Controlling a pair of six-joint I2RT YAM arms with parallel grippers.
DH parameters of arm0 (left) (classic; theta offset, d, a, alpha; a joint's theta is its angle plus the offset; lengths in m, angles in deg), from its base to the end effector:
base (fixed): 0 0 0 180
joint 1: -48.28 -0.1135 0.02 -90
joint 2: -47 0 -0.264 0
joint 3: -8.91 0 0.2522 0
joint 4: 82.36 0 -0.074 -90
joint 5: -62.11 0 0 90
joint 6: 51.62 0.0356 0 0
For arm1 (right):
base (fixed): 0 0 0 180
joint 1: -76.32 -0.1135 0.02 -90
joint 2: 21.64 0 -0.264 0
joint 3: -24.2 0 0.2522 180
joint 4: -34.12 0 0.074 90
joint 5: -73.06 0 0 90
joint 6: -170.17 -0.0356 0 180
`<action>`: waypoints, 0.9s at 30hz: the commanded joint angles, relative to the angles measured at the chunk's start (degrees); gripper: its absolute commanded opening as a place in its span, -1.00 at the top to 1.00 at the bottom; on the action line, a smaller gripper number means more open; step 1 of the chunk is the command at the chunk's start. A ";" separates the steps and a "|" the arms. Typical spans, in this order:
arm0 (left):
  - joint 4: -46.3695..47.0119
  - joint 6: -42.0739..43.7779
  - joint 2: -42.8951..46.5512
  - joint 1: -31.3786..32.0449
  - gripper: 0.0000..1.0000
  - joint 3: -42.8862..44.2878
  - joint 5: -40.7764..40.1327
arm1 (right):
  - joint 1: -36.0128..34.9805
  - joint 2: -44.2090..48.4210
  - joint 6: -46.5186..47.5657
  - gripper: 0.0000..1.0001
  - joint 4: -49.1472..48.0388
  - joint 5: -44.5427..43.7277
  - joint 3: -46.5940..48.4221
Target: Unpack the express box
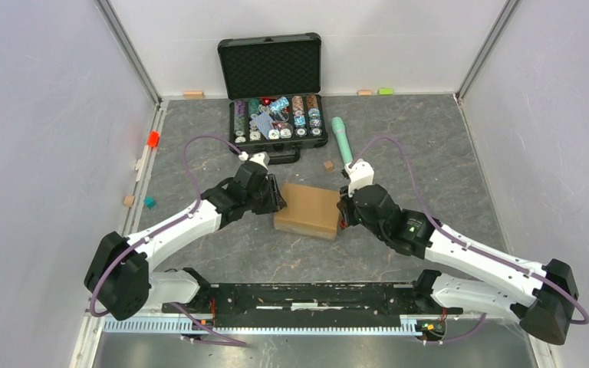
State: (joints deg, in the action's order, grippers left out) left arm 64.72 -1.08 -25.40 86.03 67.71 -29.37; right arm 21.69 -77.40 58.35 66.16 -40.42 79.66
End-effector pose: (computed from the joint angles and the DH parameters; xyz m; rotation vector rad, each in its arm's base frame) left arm 0.2067 -0.1589 0.2263 -0.0496 2.4688 -0.5894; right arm 0.1353 0.1661 0.2734 -0.3612 2.0739 0.3709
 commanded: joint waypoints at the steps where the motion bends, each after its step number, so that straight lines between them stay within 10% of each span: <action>1: -2.49 -1.41 -1.08 -2.53 0.29 -3.80 -4.97 | 0.14 -1.73 0.37 1.00 -4.17 2.18 4.51; 27: -8.43 1.42 3.40 -14.32 0.77 -8.68 0.38 | 0.13 -10.08 5.71 1.00 -2.94 -4.49 13.19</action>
State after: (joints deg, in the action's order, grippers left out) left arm 68.44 -3.10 -21.07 73.64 62.42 -25.70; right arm 21.71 -85.54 62.70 66.88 -42.91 90.00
